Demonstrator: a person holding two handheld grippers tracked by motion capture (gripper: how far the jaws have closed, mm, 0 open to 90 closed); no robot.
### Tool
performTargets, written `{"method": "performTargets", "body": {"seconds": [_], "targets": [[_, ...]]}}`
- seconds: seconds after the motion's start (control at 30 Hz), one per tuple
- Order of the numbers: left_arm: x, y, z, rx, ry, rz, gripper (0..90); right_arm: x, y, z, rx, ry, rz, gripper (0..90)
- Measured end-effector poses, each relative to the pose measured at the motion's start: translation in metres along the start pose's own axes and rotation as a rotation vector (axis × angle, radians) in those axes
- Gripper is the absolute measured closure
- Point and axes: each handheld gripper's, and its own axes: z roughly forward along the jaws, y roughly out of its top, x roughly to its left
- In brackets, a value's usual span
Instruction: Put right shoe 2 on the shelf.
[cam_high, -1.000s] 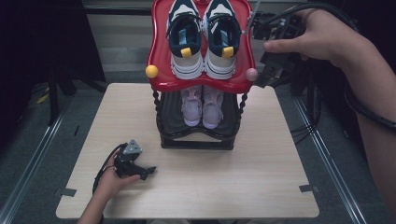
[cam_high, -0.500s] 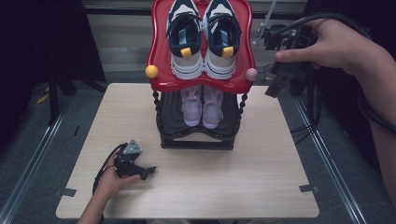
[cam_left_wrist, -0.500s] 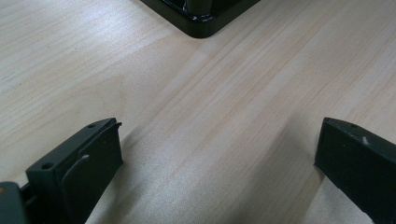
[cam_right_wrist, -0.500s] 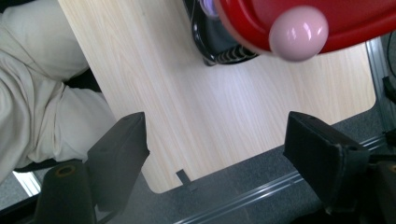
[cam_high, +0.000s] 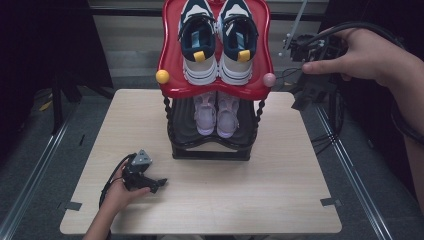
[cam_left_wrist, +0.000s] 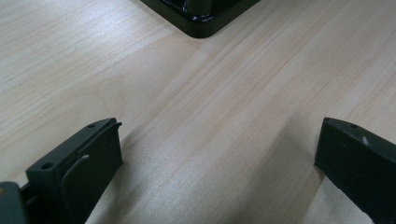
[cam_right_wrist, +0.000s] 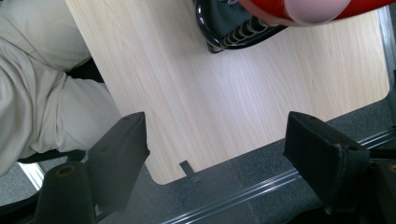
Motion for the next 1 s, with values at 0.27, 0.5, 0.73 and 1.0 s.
{"method": "performTargets", "body": {"seconds": [0.27,0.5,0.73,1.0], "targets": [[0.0,0.0,0.0,0.0,0.0,0.0,0.1,0.002,-0.012,0.009,-0.016,0.001,0.003,21.1],[0.0,0.0,0.0,0.003,-0.005,0.002,0.1,0.003,-0.019,0.02,-0.021,0.006,0.003,21.0],[0.0,0.0,0.0,0.003,-0.005,0.001,0.1,0.003,-0.025,0.035,-0.031,0.019,0.003,20.9],[0.0,0.0,-0.001,0.004,-0.006,0.001,0.1,0.004,-0.032,0.052,-0.043,0.019,0.0,20.8]]}}
